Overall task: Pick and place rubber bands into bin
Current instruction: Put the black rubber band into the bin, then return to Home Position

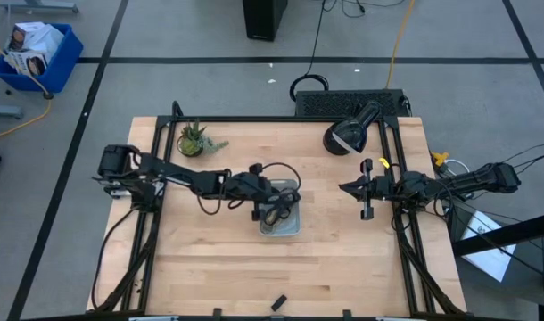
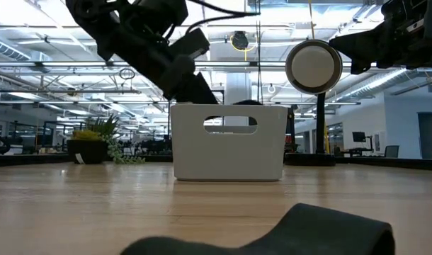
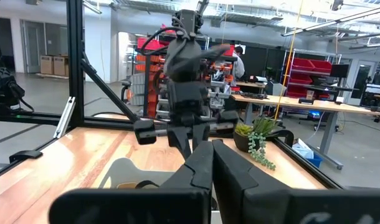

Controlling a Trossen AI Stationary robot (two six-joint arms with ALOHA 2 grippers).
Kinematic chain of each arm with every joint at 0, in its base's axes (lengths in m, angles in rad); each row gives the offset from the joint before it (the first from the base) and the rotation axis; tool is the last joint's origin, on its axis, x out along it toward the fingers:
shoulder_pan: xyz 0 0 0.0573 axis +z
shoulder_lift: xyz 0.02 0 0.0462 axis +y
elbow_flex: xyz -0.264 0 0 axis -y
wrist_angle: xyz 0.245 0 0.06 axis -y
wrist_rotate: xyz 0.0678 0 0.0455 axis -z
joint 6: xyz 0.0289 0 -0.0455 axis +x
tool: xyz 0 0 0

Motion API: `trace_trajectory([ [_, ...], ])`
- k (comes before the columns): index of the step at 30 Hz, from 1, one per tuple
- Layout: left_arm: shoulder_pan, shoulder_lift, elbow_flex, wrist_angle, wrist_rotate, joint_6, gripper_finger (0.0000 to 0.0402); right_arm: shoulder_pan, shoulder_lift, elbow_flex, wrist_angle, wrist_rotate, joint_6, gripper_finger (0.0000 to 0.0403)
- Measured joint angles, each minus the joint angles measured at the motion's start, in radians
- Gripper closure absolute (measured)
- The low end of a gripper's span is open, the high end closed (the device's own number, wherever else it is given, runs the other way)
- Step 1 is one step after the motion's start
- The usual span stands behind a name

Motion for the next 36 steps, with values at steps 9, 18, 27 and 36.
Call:
trace_trajectory([
  [9, 0.001, -0.048, 0.0, -0.034, 0.028, -0.018, 0.0282, 0.0, 0.0, 0.0, 0.0, 0.0, -0.002, 0.0403],
  [18, -0.005, -0.179, 0.0, -0.159, 0.017, 0.011, 0.0204, 0.0, 0.0, 0.0, -0.002, -0.005, -0.003, 0.0403],
  [27, -0.081, -0.382, 0.0, -0.381, -0.13, 0.073, 0.0386, -0.001, -0.041, 0.002, -0.029, 0.025, -0.036, 0.0403],
  [36, -0.175, -0.564, -0.141, -0.301, -0.211, 0.155, 0.0396, -0.008, -0.116, 0.043, -0.168, 0.073, -0.058, 0.0403],
])
